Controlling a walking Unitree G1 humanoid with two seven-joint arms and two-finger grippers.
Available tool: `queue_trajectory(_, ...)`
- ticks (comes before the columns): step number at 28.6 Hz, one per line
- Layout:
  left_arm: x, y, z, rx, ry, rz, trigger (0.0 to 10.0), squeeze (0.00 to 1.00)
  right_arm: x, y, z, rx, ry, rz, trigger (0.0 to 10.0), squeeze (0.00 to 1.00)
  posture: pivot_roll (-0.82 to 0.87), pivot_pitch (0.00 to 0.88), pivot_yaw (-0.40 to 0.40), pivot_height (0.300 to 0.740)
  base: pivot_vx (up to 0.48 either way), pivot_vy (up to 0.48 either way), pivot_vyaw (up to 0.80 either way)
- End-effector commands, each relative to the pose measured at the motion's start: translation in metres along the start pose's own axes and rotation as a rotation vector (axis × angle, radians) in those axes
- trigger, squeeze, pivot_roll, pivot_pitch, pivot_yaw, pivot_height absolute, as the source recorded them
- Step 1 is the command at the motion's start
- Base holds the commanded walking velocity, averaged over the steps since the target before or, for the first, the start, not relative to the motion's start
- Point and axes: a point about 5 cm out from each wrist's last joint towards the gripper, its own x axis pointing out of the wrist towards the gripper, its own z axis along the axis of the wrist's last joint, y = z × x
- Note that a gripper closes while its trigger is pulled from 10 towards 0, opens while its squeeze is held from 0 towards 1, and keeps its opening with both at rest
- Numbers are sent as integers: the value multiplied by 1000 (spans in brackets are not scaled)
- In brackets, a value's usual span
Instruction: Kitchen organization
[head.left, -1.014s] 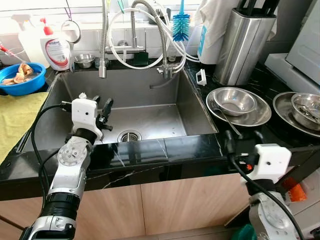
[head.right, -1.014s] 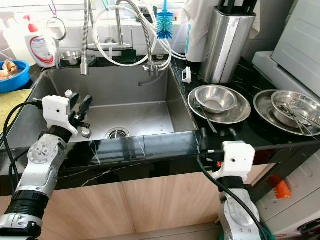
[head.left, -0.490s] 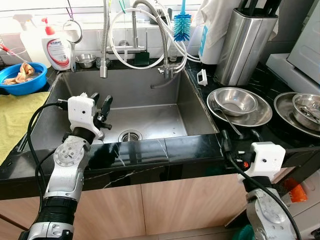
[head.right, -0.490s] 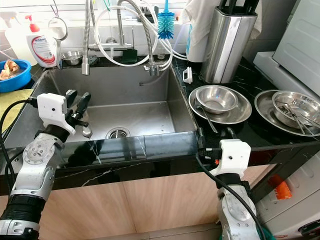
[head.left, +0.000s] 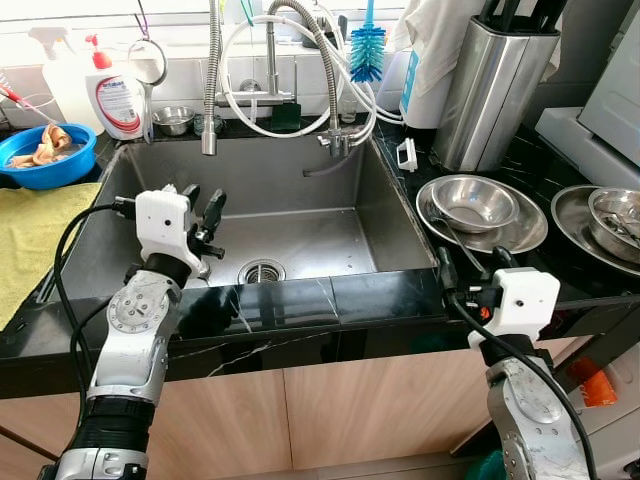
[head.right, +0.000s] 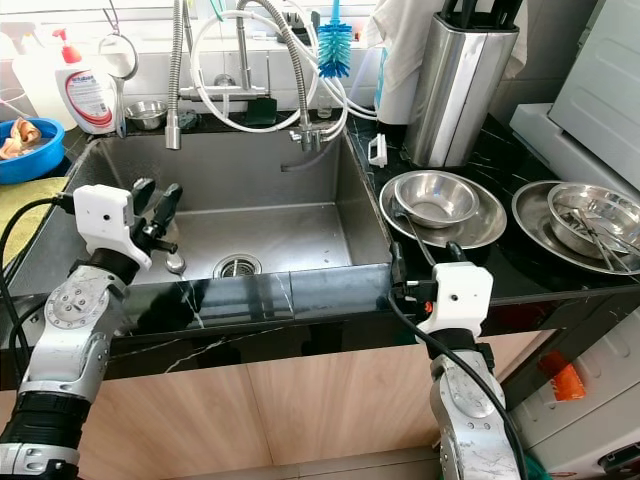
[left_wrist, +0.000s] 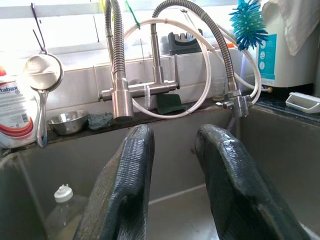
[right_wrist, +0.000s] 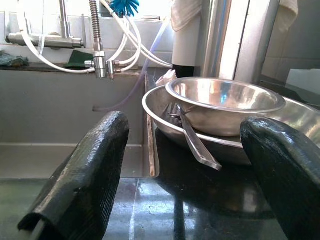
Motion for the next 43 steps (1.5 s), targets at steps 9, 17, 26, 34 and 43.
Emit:
queue_trajectory(9, -1, -3, 3, 17, 7, -11, 10000, 0, 3, -3, -5, -16, 29, -20, 3373, 0, -37, 0, -5, 740, 0, 0, 0)
queue_trajectory(17, -2, -2, 3, 18, 7, -7, 10000, 0, 4, -3, -5, -13, 27, -16, 0, 0, -36, 0, -6, 740, 0, 0, 0)
queue_trajectory(26, -2, -3, 3, 18, 11, -12, 10000, 0, 4, -2, -5, -12, 25, -17, 0, 0, -37, 0, -5, 740, 0, 0, 0)
queue_trajectory(34, 1, -5, 5, 15, 2, -13, 10000, 0, 6, -1, -2, -7, 8, -12, 0, 0, -33, 0, -8, 740, 0, 0, 0)
queue_trajectory(43, 1, -5, 5, 13, 1, -10, 10000, 0, 8, -1, 1, -3, -5, -9, 0, 0, -33, 0, -10, 740, 0, 0, 0)
